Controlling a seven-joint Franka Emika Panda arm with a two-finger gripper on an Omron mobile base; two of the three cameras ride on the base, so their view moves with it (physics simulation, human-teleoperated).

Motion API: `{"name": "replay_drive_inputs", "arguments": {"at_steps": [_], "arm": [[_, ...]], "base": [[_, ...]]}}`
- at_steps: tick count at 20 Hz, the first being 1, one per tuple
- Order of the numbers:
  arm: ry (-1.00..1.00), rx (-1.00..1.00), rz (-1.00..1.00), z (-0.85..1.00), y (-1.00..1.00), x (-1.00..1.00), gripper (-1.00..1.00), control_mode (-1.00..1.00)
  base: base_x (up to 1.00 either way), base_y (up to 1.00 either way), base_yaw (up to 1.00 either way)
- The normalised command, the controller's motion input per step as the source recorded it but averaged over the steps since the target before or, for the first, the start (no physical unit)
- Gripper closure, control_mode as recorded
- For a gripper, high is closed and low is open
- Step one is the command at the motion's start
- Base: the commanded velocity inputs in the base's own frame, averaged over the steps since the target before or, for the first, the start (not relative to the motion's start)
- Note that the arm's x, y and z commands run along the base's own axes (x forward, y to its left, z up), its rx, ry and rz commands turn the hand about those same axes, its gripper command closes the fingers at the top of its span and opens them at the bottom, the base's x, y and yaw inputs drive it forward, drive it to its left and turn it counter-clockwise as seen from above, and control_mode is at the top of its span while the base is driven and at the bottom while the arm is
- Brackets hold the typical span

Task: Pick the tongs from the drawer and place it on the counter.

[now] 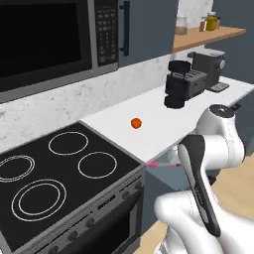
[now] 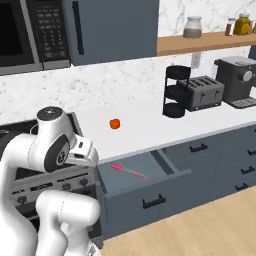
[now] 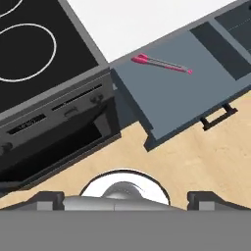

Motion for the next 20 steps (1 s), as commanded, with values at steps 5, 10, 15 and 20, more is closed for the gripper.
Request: {"name": "replay_drive_inputs", "arguments": {"at_steps": [5,10,15,20], "arm": [[0.0,0.0,0.0,0.0,0.0,0.0,-1.0,1.0],[0.06,-0.01,-0.38,-0.54,-0.08,0.24,-1.0,-1.0],[0.14,0.06,-0.2,-0.93,-0.95,0.63,-1.0,-1.0],[0.16,0.09,-0.12,-0.85,-0.96,0.99,-1.0,-1.0]], "base": [[0.33,0.68,-0.72],[0.0,0.0,0.0],[0.0,0.0,0.0],[0.0,0.0,0.0]]}}
